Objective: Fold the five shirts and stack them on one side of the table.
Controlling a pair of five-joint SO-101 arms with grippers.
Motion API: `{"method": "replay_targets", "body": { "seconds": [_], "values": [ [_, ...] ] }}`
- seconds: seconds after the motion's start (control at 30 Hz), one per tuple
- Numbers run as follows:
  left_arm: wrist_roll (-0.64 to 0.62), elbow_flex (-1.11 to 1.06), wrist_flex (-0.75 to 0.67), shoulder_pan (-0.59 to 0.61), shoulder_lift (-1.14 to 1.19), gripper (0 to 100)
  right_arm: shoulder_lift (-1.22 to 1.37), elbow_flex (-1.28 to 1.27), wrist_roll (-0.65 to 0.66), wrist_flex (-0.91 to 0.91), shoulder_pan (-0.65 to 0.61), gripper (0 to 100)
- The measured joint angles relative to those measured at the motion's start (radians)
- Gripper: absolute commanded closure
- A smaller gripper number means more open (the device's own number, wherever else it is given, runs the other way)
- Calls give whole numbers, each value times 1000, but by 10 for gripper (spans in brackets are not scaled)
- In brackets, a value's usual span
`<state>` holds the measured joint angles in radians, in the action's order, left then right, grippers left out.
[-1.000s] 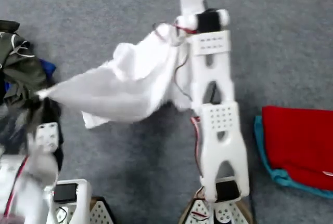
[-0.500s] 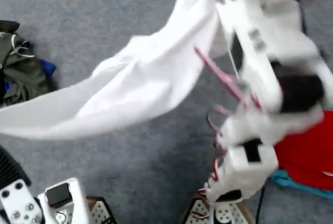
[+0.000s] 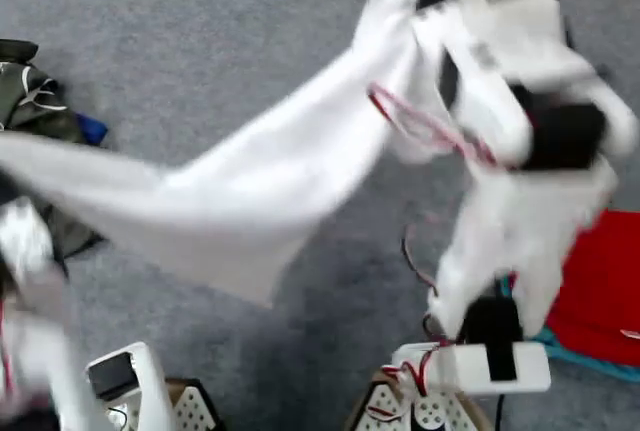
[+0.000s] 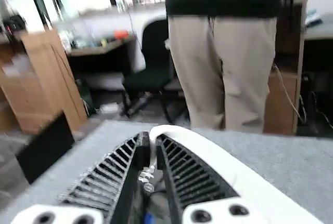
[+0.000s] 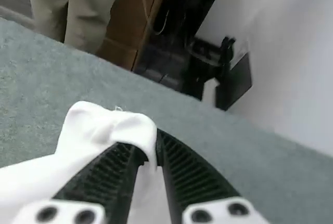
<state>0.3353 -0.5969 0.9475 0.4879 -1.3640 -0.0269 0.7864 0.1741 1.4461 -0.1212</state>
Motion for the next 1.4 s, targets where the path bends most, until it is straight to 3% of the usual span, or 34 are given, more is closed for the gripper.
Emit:
{"method": "replay_targets", "body": {
  "seconds": [0.2, 0.3, 0.4, 0.53, 0.7, 0.83, 0.97, 1.1, 1.4],
  "values": [
    [78, -632, -684, -152, 187, 927, 212, -379, -123, -381, -21, 693],
    [74, -658, -789, -166, 302, 886, 265, -457, -173, -400, -21, 648],
    [11, -640, -802, -153, 376, 863, 299, -488, -189, -434, -21, 648],
    [-55, -532, -660, -146, 390, 855, 353, -489, -193, -496, 9, 648],
    [-172, -313, -327, -222, 394, 853, 463, -420, -193, -516, 81, 648],
    [-301, -97, -29, -377, 399, 857, 540, -275, -193, -486, 163, 648],
    [-367, 15, 233, -626, 399, 853, 624, -121, -195, -428, 236, 648],
    [-379, -37, 273, -856, 453, 853, 709, 26, -195, -374, 292, 648],
    [-387, 23, 198, -907, 954, 857, 902, 334, -195, -276, 358, 648]
  ]
}}
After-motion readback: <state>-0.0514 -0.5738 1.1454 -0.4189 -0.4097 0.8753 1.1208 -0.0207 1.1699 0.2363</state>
